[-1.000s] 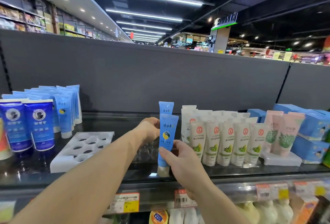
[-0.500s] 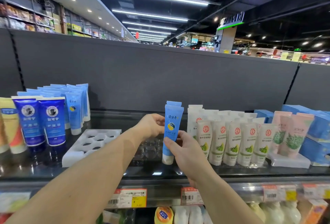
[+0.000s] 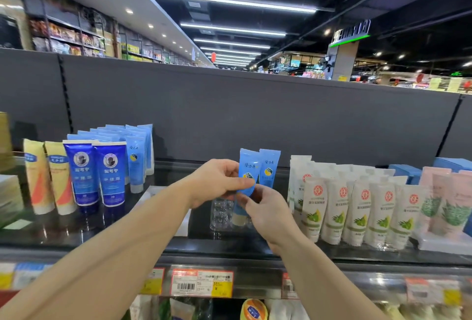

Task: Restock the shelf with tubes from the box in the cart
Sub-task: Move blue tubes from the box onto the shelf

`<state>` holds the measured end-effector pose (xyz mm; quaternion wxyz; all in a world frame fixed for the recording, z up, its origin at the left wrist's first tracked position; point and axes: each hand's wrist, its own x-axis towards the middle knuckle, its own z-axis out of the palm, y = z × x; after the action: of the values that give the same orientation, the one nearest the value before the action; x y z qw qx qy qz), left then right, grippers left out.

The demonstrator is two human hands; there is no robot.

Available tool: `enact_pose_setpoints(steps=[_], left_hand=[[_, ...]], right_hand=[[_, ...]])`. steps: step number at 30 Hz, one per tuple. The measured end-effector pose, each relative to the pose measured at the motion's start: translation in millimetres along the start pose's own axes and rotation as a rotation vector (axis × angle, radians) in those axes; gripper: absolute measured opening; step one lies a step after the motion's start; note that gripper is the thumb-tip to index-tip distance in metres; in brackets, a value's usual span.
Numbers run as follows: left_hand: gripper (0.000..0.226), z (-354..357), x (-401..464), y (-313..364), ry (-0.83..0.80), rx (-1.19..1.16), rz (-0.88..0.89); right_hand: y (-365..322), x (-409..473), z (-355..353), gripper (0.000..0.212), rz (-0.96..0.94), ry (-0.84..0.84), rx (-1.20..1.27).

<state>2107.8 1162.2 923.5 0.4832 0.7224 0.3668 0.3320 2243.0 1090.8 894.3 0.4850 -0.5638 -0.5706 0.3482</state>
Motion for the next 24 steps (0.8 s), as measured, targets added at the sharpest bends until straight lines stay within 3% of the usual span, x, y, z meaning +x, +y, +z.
enact_pose_setpoints(steps=[3, 7, 9, 15, 24], left_hand=[[0.019, -3.5, 12.1, -3.1, 0.134, -0.07, 0.009], [0.014, -2.7, 34.5, -16.2, 0.275, -0.089, 0.007], [0.012, 5.2, 42.5, -23.5, 0.299, -0.073, 0.009], [0.014, 17.0, 53.4, -24.7, 0.289, -0.062, 0.031], [0.03, 20.9, 55.0, -35.4, 0.215, -0.001, -0.021]], right_hand=[[3.3, -3.9, -3.9, 0.032, -0.084, 0.06, -0.305], [13.2, -15.0, -5.2, 0.02, -0.155, -0.047, -0.716], [18.6, -18.1, -4.5, 0.025, -0.12, -0.115, -0.818], [20.3, -21.7, -9.6, 0.036, -0.103, -0.158, -0.897], [21.7, -21.1, -10.6, 0.026, -0.141, -0.109, -0.911]])
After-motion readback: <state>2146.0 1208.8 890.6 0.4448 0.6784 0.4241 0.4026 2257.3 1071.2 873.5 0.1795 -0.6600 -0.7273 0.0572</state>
